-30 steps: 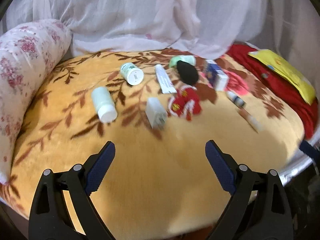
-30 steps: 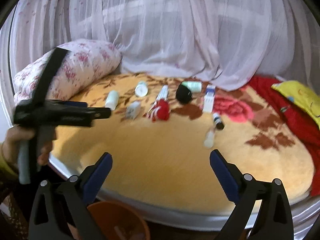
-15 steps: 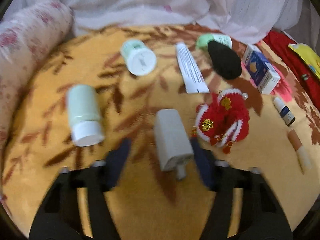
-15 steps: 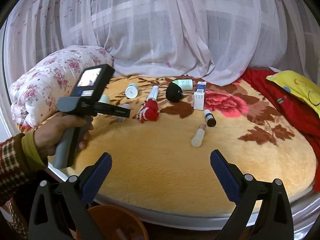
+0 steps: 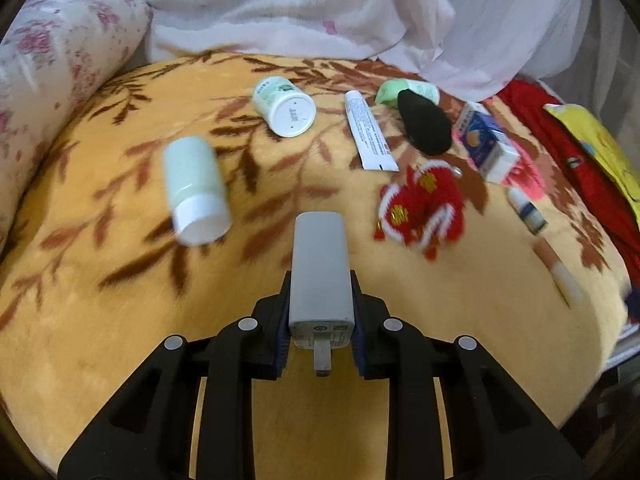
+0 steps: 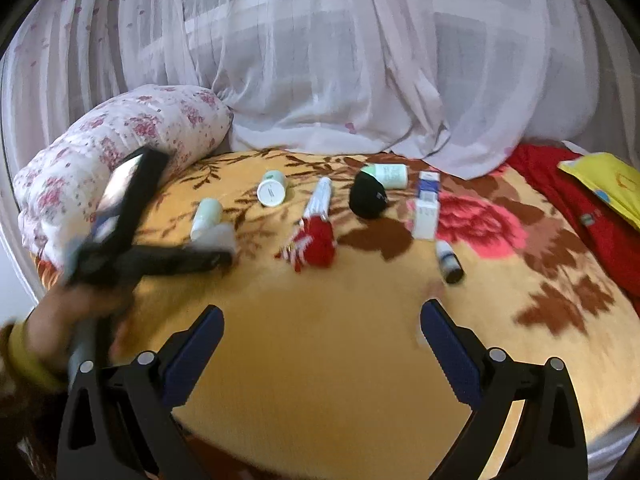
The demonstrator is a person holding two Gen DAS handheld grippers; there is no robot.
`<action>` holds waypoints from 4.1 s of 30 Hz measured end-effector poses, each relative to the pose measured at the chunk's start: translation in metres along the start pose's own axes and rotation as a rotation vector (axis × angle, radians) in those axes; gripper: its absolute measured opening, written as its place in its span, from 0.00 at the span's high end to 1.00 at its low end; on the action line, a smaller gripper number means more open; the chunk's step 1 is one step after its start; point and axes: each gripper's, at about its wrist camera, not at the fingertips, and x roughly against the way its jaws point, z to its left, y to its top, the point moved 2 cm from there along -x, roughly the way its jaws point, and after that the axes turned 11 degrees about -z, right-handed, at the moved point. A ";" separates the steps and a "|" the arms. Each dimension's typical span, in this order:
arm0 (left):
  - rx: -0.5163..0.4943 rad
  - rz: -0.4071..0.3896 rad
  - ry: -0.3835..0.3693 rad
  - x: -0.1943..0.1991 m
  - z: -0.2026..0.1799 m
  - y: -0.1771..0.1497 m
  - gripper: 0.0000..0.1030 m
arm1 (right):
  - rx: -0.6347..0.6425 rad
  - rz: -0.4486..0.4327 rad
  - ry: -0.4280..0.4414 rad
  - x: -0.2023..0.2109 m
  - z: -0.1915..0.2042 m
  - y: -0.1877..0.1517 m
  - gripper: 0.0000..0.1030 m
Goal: Collect trash
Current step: 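Grasp the white plug adapter with the left tool, then grasp the red knitted ornament with the right tool, then release the adapter and ornament into the orange bin from both tools, then grasp the pale green jar with the left tool, then grasp the lipstick tube with the right tool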
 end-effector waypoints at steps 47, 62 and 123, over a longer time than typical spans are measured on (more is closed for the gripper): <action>-0.042 0.144 -0.201 0.136 -0.014 -0.166 0.77 | -0.054 0.353 0.219 0.037 0.072 -0.071 0.78; -0.036 0.150 -0.121 0.149 -0.008 -0.174 0.36 | -0.029 0.464 0.176 0.048 0.079 -0.135 0.24; 0.051 -0.129 0.000 0.058 0.016 0.001 0.58 | -0.117 0.143 -0.177 -0.025 -0.069 -0.035 0.13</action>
